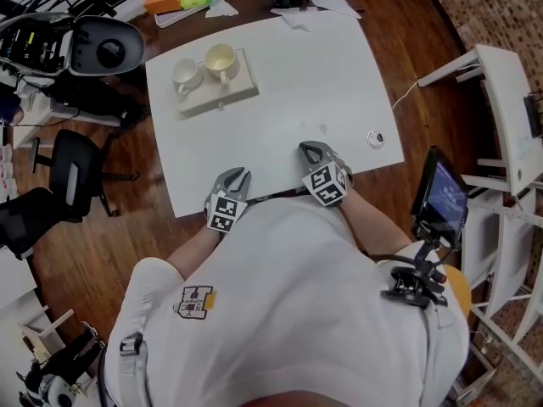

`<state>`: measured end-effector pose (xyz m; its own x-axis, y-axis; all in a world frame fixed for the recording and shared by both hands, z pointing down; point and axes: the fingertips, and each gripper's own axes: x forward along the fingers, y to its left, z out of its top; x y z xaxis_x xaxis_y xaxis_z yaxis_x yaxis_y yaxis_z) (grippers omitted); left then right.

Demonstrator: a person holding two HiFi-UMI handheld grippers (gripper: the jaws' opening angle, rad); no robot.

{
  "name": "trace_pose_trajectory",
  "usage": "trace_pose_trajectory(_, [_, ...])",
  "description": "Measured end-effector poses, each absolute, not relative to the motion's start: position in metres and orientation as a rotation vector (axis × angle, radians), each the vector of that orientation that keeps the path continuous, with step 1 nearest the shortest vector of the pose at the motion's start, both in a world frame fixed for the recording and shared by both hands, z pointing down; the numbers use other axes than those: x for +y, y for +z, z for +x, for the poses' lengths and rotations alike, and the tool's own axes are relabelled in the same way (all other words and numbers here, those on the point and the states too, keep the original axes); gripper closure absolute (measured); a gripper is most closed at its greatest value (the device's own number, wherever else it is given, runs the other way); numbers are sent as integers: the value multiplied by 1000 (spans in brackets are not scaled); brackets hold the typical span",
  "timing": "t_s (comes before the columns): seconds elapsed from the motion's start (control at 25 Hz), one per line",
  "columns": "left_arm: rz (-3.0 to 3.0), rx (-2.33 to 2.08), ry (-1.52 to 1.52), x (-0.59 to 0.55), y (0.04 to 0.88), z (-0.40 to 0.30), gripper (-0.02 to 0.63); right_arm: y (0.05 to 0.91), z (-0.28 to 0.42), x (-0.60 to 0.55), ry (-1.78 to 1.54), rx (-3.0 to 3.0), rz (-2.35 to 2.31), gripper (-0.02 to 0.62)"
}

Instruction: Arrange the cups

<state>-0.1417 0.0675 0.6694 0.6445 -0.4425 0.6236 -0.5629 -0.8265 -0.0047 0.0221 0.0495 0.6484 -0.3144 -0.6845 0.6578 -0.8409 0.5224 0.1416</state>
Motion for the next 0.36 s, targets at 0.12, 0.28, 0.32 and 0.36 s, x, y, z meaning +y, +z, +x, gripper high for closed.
trace_pose_trajectory(0.12, [2676, -815, 938, 67, 671, -149, 546, 647, 17, 45, 293, -2078, 1240, 595])
trace_pose_trajectory(0.28, [2676, -809, 942, 64, 668, -162, 548, 641, 7, 33, 280, -2078, 1238, 595])
trace_pose_trajectory(0.32, [2675, -810, 939, 63, 667, -165, 548, 639, 5, 30, 276, -2079, 1238, 595])
trace_pose_trajectory(0.36, [2675, -811, 937, 62, 666, -168, 548, 637, 2, 26, 272, -2079, 1239, 595])
